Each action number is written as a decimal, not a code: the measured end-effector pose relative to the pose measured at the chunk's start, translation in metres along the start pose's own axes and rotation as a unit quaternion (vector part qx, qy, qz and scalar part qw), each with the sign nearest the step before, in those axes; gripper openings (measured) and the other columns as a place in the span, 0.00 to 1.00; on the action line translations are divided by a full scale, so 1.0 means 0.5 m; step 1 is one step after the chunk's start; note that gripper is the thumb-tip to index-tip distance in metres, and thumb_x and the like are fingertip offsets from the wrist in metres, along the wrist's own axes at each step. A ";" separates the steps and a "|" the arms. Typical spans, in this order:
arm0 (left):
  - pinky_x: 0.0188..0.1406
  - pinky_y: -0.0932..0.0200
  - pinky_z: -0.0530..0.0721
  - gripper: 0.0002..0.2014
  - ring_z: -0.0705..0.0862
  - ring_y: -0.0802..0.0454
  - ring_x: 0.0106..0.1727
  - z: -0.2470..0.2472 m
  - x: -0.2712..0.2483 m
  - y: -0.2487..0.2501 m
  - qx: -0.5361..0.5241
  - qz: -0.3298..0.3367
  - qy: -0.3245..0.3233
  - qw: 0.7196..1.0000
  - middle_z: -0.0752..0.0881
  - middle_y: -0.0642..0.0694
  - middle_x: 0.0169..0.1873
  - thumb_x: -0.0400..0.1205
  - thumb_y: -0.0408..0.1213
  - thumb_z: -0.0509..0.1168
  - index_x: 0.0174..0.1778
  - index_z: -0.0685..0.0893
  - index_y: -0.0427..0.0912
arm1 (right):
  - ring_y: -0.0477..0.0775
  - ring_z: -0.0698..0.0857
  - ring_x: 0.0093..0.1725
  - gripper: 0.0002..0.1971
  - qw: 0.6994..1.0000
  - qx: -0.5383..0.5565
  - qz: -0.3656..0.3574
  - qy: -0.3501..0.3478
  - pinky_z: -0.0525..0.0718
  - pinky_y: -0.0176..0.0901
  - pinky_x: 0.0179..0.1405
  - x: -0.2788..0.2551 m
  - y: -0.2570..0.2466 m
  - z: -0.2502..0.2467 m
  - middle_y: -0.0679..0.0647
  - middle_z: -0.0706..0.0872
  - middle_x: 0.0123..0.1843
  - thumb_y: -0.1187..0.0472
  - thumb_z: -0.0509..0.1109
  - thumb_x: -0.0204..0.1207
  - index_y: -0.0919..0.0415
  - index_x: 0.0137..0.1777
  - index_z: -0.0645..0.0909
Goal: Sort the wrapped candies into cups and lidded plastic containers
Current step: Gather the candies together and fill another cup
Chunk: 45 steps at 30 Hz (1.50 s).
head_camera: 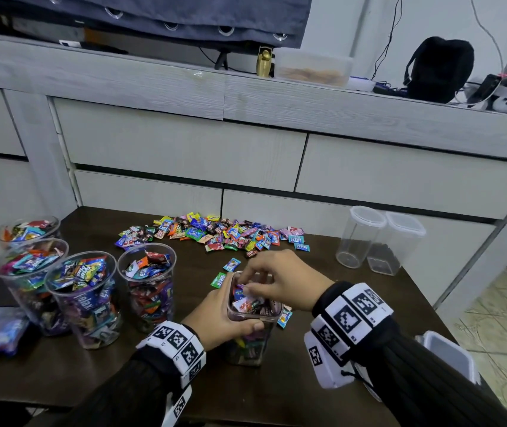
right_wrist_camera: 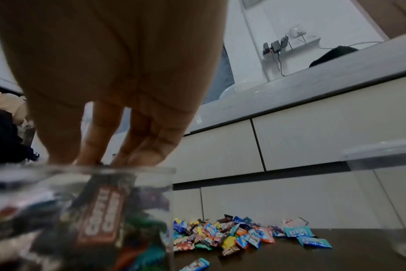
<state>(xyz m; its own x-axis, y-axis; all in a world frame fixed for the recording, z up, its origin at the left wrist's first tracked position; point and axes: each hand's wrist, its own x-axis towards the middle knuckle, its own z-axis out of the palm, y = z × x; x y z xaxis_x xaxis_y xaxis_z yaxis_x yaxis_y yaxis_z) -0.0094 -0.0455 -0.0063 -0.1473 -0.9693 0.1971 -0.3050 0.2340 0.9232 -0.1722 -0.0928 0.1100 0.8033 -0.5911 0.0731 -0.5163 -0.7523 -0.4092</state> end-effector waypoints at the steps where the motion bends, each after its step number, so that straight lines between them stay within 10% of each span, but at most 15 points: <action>1: 0.61 0.56 0.83 0.37 0.86 0.61 0.61 0.000 0.000 0.001 -0.003 -0.001 0.001 1.000 0.87 0.58 0.58 0.64 0.56 0.80 0.66 0.71 0.56 | 0.46 0.81 0.44 0.08 1.000 -0.012 0.004 0.008 0.79 0.40 0.45 0.000 0.001 0.004 0.49 0.84 0.45 0.56 0.75 0.73 0.54 0.50 0.87; 8: 0.61 0.54 0.85 0.39 0.86 0.59 0.60 -0.002 -0.002 0.000 -0.012 -0.021 -0.007 1.000 0.88 0.52 0.57 0.63 0.54 0.81 0.66 0.71 0.54 | 0.44 0.74 0.48 0.10 0.998 -0.004 0.020 0.060 0.70 0.37 0.47 -0.008 0.011 0.029 0.46 0.77 0.47 0.54 0.75 0.72 0.53 0.52 0.85; 13: 0.52 0.72 0.81 0.40 0.85 0.69 0.58 0.003 0.000 -0.011 0.028 -0.027 0.003 0.999 0.85 0.68 0.55 0.59 0.52 0.83 0.64 0.70 0.63 | 0.47 0.63 0.69 0.37 0.996 -0.044 0.055 0.047 0.66 0.49 0.64 -0.027 0.006 0.058 0.44 0.69 0.71 0.30 0.70 0.65 0.45 0.72 0.68; 19: 0.47 0.80 0.78 0.40 0.83 0.76 0.56 0.003 0.002 -0.036 0.053 -0.063 -0.038 0.996 0.83 0.77 0.54 0.54 0.51 0.83 0.62 0.73 0.61 | 0.53 0.66 0.71 0.46 0.991 -0.063 0.114 0.028 0.74 0.58 0.68 -0.034 0.000 0.095 0.47 0.67 0.73 0.30 0.72 0.61 0.44 0.78 0.59; 24: 0.68 0.52 0.80 0.46 0.81 0.57 0.67 -0.022 0.007 -0.046 0.172 -0.094 -0.116 0.974 0.84 0.57 0.62 0.53 0.56 0.85 0.69 0.77 0.53 | 0.55 0.74 0.65 0.45 0.985 -0.073 0.149 0.044 0.80 0.50 0.57 -0.040 -0.004 0.097 0.50 0.69 0.67 0.31 0.73 0.59 0.35 0.76 0.58; 30: 0.78 0.49 0.65 0.52 0.61 0.49 0.81 -0.018 -0.001 -0.062 0.454 -0.148 -0.187 0.859 0.61 0.51 0.82 0.66 0.64 0.77 0.82 0.62 0.49 | 0.55 0.78 0.63 0.45 0.983 -0.013 0.170 0.068 0.78 0.46 0.61 -0.053 0.014 0.077 0.51 0.70 0.64 0.34 0.78 0.59 0.38 0.76 0.63; 45: 0.80 0.48 0.60 0.47 0.54 0.54 0.84 -0.018 -0.005 -0.054 0.466 -0.158 -0.196 0.848 0.53 0.56 0.84 0.69 0.66 0.73 0.82 0.60 0.57 | 0.61 0.81 0.61 0.43 0.886 -0.035 0.398 0.237 0.77 0.45 0.59 -0.208 0.299 -0.141 0.63 0.76 0.65 0.44 0.84 0.57 0.49 0.73 0.71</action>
<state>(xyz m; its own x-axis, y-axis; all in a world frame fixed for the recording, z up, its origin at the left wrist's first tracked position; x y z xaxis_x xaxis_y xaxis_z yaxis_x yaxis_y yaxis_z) 0.0078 -0.0501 -0.0289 -0.1657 -0.9379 -0.3049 -0.9718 0.1027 0.2123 -0.3540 -0.1643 0.1055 -0.0299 -0.9855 0.1668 -0.8932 -0.0486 -0.4470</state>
